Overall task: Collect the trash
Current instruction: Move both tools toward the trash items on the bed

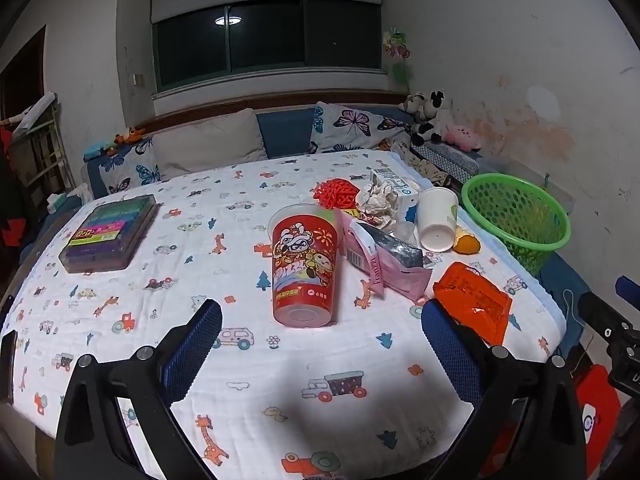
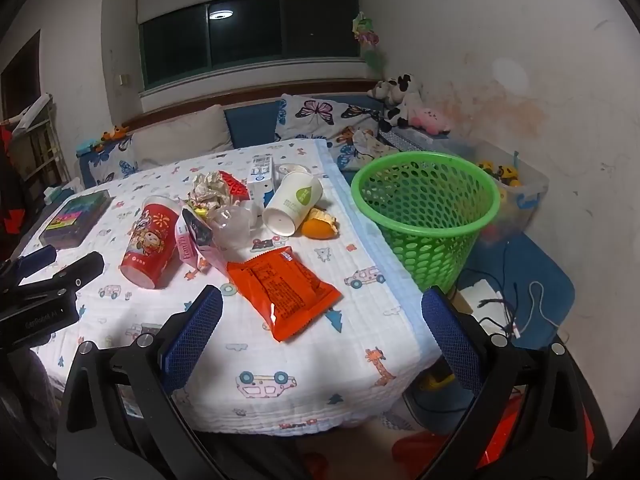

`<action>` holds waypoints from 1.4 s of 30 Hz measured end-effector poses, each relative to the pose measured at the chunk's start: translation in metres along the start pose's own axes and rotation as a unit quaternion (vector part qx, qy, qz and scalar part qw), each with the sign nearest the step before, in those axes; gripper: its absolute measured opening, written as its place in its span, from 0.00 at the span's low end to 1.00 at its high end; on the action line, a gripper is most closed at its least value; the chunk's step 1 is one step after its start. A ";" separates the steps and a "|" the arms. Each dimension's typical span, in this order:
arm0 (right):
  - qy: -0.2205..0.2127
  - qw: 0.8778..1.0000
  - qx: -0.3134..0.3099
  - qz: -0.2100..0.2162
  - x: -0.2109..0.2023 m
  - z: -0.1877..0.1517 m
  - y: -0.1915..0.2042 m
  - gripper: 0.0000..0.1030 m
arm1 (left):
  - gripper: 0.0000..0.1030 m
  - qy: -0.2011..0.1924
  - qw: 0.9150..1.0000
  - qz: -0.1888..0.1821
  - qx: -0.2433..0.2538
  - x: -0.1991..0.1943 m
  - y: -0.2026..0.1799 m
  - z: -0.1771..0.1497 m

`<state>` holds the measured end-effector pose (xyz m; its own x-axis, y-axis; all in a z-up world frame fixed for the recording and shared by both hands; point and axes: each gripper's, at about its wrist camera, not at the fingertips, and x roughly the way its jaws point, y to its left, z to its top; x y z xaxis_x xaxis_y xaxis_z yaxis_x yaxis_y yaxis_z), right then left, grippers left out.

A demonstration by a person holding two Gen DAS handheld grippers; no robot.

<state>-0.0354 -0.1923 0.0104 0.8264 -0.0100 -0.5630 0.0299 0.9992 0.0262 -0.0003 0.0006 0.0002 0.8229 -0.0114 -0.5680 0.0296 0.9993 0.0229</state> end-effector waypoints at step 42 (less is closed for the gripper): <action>0.002 1.000 -0.006 0.009 0.006 0.007 0.007 0.96 | 0.94 0.005 1.000 0.017 -0.007 0.005 0.009 0.005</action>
<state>-0.0263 -0.1861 0.0132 0.8248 0.0079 -0.5654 0.0089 0.9996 0.0269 0.0066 0.0098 0.0020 0.8175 0.0223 -0.5755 -0.0062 0.9995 0.0299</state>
